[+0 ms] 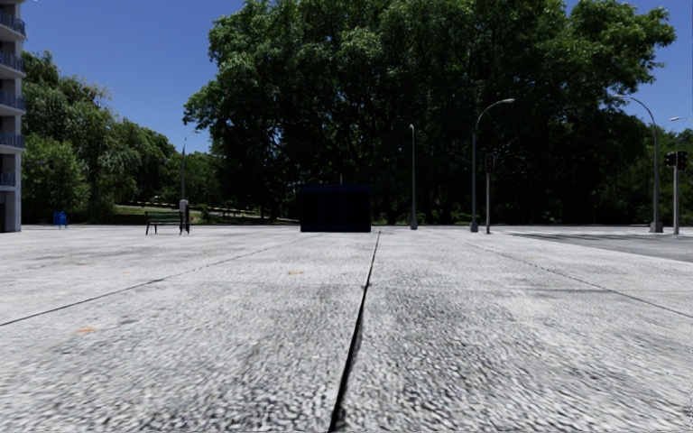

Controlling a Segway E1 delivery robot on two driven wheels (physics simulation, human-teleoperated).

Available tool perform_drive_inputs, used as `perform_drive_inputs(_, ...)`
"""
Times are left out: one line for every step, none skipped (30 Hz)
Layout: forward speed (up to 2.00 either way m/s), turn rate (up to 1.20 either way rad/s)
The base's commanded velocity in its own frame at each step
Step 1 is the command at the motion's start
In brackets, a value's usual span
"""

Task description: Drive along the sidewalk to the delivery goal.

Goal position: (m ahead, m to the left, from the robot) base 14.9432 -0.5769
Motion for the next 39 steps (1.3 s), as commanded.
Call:
perform_drive_inputs(2.00, 0.00)
perform_drive_inputs(2.00, 0.00)
perform_drive_inputs(2.00, 0.00)
perform_drive_inputs(2.00, 0.00)
perform_drive_inputs(2.00, 0.00)
perform_drive_inputs(2.00, 0.00)
perform_drive_inputs(2.00, 0.00)
perform_drive_inputs(2.00, 0.00)
perform_drive_inputs(2.00, 0.00)
perform_drive_inputs(2.00, 0.00)
perform_drive_inputs(2.00, 0.00)
perform_drive_inputs(2.00, 0.00)
perform_drive_inputs(2.00, 0.00)
perform_drive_inputs(2.00, 0.00)
perform_drive_inputs(2.00, 0.00)
perform_drive_inputs(2.00, 0.00)
perform_drive_inputs(2.00, 0.00)
perform_drive_inputs(2.00, 0.00)
perform_drive_inputs(2.00, 0.00)
perform_drive_inputs(2.00, 0.00)
perform_drive_inputs(2.00, 0.00)
perform_drive_inputs(2.00, 0.00)
perform_drive_inputs(2.00, 0.00)
perform_drive_inputs(2.00, 0.00)
perform_drive_inputs(2.00, 0.00)
perform_drive_inputs(2.00, 0.00)
perform_drive_inputs(2.00, 0.00)
perform_drive_inputs(2.00, 0.00)
perform_drive_inputs(2.00, 0.00)
perform_drive_inputs(2.00, 0.00)
perform_drive_inputs(2.00, 0.00)
perform_drive_inputs(2.00, 0.00)
perform_drive_inputs(2.00, 0.00)
perform_drive_inputs(2.00, 0.00)
perform_drive_inputs(2.00, 0.00)
perform_drive_inputs(2.00, 0.00)
perform_drive_inputs(2.00, 0.00)
perform_drive_inputs(2.00, 0.00)
perform_drive_inputs(2.00, 0.00)
